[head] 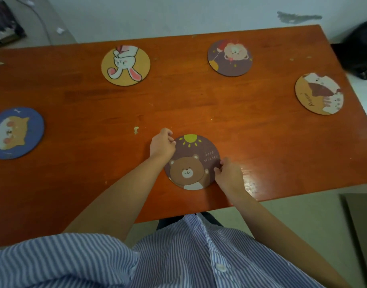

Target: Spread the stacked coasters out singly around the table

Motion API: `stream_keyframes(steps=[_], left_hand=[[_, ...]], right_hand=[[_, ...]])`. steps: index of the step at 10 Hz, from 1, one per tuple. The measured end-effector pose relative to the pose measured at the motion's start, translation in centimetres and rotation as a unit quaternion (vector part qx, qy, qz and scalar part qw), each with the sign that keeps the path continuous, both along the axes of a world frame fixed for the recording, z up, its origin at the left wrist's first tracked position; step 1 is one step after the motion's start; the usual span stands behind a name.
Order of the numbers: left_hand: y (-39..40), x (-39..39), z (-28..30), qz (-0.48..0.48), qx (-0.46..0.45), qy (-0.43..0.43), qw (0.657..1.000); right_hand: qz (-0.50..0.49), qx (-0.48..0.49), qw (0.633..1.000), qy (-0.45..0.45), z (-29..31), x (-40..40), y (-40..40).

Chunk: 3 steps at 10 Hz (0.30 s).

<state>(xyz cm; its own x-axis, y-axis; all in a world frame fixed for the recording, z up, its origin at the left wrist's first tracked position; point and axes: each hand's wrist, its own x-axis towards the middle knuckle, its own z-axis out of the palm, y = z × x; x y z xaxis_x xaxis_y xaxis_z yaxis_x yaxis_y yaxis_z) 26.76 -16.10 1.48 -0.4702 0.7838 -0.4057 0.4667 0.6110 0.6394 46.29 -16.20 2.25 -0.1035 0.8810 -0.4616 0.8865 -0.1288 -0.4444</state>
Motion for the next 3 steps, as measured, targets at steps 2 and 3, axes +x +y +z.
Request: stream_keyframes(steps=[2,3], left_hand=[[-4.9,-1.0,-1.3,-0.077,0.045,0.138,0.986],[-8.5,-2.1,-2.4,-0.097,-0.014,0.216,0.971]], right_hand=[[0.06,-0.061,0.994,-0.064,1.1,0.3,1.2],[0.073,-0.028,0.995,-0.059,3.2,0.9,3.2]])
